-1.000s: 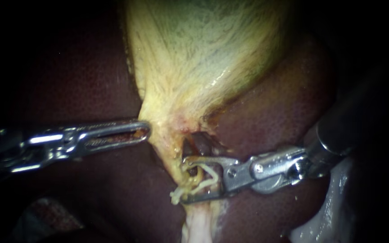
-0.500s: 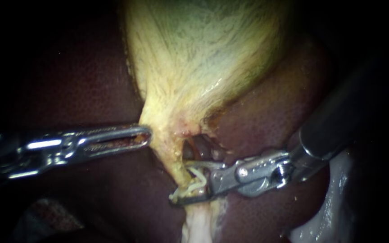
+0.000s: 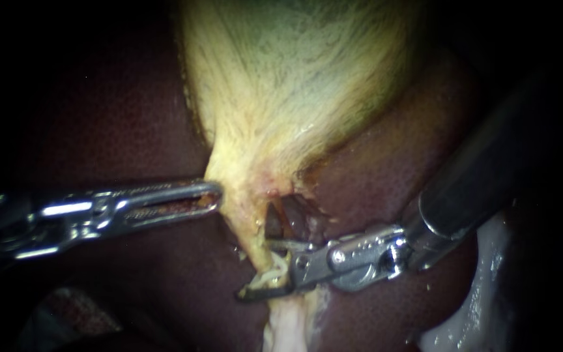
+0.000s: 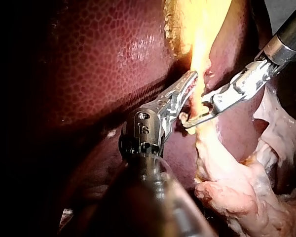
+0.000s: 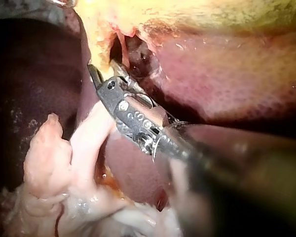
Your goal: Clipping second clip left tube
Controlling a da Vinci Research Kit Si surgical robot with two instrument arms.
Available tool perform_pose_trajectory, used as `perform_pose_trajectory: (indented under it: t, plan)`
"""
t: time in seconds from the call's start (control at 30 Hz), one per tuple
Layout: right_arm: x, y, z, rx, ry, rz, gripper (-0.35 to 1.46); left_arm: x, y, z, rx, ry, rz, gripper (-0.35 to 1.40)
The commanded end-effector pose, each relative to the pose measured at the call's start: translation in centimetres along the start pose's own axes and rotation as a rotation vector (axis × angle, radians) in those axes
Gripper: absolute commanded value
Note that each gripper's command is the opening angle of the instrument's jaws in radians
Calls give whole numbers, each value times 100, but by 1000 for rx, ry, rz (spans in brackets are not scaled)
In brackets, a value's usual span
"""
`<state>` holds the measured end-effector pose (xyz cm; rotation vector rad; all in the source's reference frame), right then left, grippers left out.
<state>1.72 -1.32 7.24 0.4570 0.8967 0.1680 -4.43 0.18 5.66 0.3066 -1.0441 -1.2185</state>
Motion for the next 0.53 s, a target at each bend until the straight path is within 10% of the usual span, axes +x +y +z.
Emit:
perform_pose_trajectory:
  t: [0.03, 0.53]
  plan:
    - [1, 0, -1, 1, -9, -3, -35, 0, 0, 0, 0, 0, 0, -35]
    - [-4, -1, 1, 20, -21, 22, -35, 0, 1, 3, 1, 0, 0, -35]
